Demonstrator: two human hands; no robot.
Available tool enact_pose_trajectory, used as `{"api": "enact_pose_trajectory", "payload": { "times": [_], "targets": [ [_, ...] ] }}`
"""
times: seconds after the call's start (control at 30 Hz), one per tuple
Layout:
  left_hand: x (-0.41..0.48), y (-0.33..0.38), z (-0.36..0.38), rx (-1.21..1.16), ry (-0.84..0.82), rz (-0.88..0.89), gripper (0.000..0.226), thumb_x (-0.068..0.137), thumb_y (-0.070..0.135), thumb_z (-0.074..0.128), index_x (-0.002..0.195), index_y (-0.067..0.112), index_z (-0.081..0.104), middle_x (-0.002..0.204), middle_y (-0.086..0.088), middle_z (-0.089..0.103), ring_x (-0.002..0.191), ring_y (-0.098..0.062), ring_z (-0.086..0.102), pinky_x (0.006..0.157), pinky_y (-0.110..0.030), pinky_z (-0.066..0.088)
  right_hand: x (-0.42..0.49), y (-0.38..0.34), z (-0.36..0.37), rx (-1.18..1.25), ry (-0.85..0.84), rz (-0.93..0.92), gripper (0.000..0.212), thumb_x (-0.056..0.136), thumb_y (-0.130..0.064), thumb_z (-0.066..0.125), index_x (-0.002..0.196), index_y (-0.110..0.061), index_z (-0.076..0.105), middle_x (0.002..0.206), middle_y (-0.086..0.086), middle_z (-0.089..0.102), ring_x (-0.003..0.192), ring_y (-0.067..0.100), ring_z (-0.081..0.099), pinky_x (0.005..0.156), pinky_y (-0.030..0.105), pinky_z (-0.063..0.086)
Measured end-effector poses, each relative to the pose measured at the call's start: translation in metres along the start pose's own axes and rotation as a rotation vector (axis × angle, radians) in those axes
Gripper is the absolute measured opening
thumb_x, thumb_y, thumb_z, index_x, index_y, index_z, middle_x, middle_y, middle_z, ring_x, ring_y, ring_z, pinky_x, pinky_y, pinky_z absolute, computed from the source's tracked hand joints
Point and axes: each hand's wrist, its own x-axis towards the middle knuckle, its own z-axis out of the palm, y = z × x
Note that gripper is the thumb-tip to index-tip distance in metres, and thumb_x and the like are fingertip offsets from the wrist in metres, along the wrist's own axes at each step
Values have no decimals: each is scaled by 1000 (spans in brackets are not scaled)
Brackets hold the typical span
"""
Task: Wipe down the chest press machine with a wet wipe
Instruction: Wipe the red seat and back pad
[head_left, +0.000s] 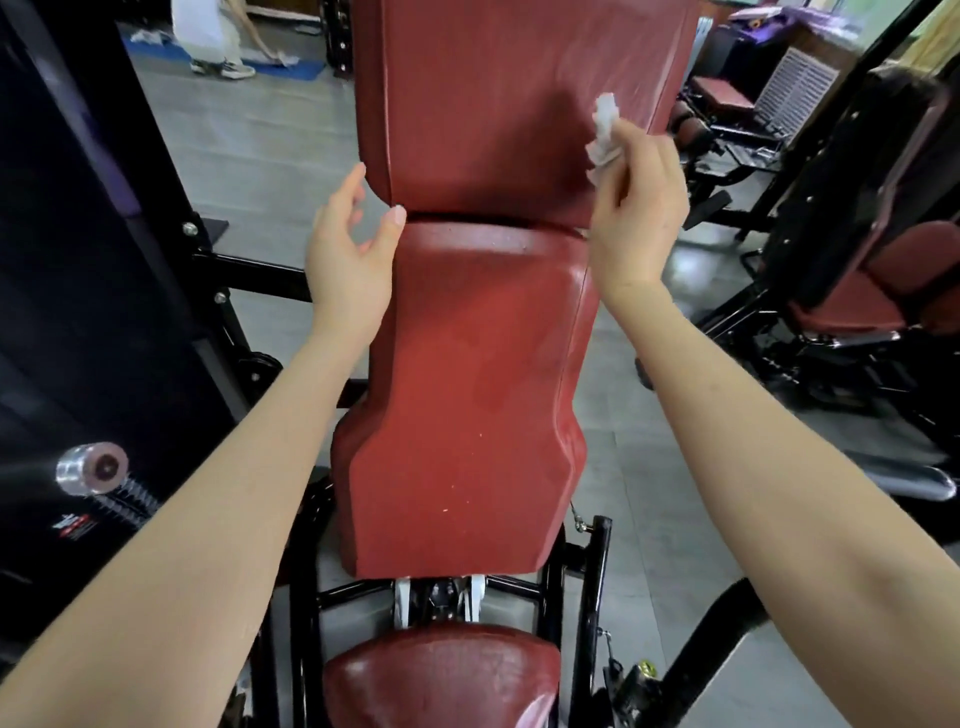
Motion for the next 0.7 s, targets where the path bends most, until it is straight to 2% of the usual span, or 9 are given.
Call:
{"api": "enact_pose_trajectory", "payload": {
  "times": [0.07,0.13,0.23,0.33,0.37,0.5,0.57,0.67,0.7],
  "targets": [
    [17,11,0,-10,0,35,52,91,30,57,139,20,41,135,0,49,124,-9,45,101,-14,34,20,-13,12,-10,35,105,29,83,7,46,102,4,67,78,15,62,75,15,52,73,4,33],
    [32,21,-1,9,-3,65,52,92,29,56,140,20,40,136,-1,47,124,-7,44,97,-11,29,16,-32,28,-49,12,138,29,80,9,49,103,5,67,75,15,61,72,26,58,68,14,35],
    [54,32,-4,-35,-43,144,51,93,26,55,141,18,40,136,-2,48,123,-10,45,94,-7,28,-10,-66,51,-75,-129,-65,32,78,8,47,102,7,66,68,17,56,61,31,55,61,35,38],
    [71,45,-15,5,-114,162,53,93,25,55,143,22,37,140,-2,45,126,-15,44,99,-16,30,-15,-88,57,-110,-207,-100,31,80,2,43,98,5,68,67,16,56,61,30,53,60,33,38],
    [76,51,-19,17,-135,164,54,93,24,55,143,23,36,140,-2,45,127,-16,44,100,-19,30,-6,-87,53,-116,-152,-6,33,81,-1,41,100,3,69,71,15,58,66,26,54,63,29,38],
    [95,74,-25,43,-240,169,58,93,24,56,145,25,31,140,-7,42,125,-20,45,102,-27,33,38,-75,40,-160,144,711,33,93,-3,43,116,-7,66,102,11,66,93,22,61,71,14,30],
    [106,78,-26,67,-283,171,59,93,24,55,146,26,28,140,-9,41,125,-22,45,102,-30,33,40,-102,55,-165,129,591,31,92,-1,46,115,-4,66,98,14,65,92,29,61,72,17,31],
    [123,76,-31,112,-346,203,62,92,21,56,147,26,26,141,-9,39,126,-23,43,101,-28,32,15,-139,85,-123,-53,66,30,86,1,44,104,4,68,72,16,60,65,33,58,59,33,46],
    [129,73,-32,115,-372,213,64,92,20,57,147,27,26,141,-9,40,127,-23,43,101,-29,32,15,-138,87,-135,-108,-14,31,86,-1,43,104,5,69,68,15,59,61,32,57,53,34,48]
  ]
}}
